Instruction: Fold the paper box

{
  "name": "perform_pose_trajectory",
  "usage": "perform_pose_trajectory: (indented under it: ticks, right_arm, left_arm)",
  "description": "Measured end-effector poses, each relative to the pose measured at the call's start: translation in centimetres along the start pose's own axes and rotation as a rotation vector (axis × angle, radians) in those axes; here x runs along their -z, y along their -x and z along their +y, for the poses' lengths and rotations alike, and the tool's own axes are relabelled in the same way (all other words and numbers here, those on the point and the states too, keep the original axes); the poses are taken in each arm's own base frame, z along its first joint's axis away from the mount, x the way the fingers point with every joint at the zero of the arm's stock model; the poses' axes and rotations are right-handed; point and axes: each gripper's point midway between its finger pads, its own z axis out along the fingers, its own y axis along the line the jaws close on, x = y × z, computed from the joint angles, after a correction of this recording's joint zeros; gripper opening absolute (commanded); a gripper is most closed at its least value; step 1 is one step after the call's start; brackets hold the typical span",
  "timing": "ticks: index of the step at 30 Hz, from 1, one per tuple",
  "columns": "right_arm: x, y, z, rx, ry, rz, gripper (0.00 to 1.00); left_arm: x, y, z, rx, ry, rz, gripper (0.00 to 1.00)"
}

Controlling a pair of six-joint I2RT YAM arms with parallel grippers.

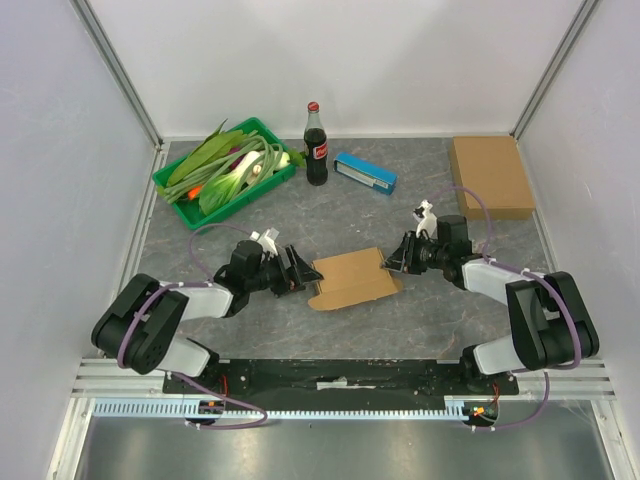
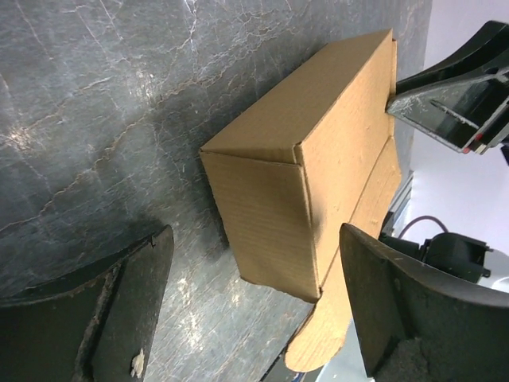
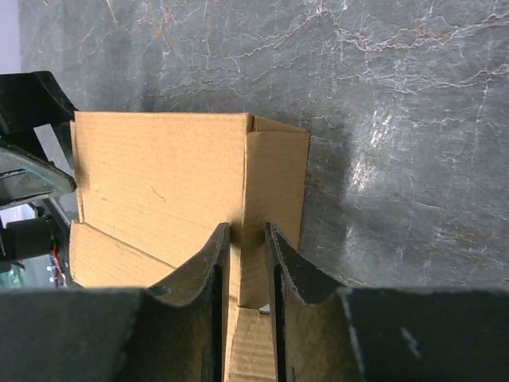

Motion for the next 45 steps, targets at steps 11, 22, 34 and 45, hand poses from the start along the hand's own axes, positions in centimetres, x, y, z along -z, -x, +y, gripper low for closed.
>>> perform_pose_trajectory:
  ticks: [11,22,34,45]
  right_arm:
    - [-0.2,-0.1,-0.2,-0.052,0.047,0.006,0.28]
    - [-0.3,0.6,-0.6,-0.063,0.047,-0.02,0.38]
    - [3.3,3.5,3.4,0.327,-0.23,-0.042,0.98]
    - [6.9,-2.4,23.5,1.207,0.06,-0.147,0.98]
  left_arm:
    - [-2.1,-0.8,-1.7,0.118,-0.091,0.023,0.89]
    - [-2.7,-1.9,-2.5,0.2,-0.157,0.036,0.52]
    - [-0.6,-0.6,-4.6,0.312,-0.182,0.071,0.52]
    - [4.8,6.0,-9.1,0.385,-0.114,0.118,0.47]
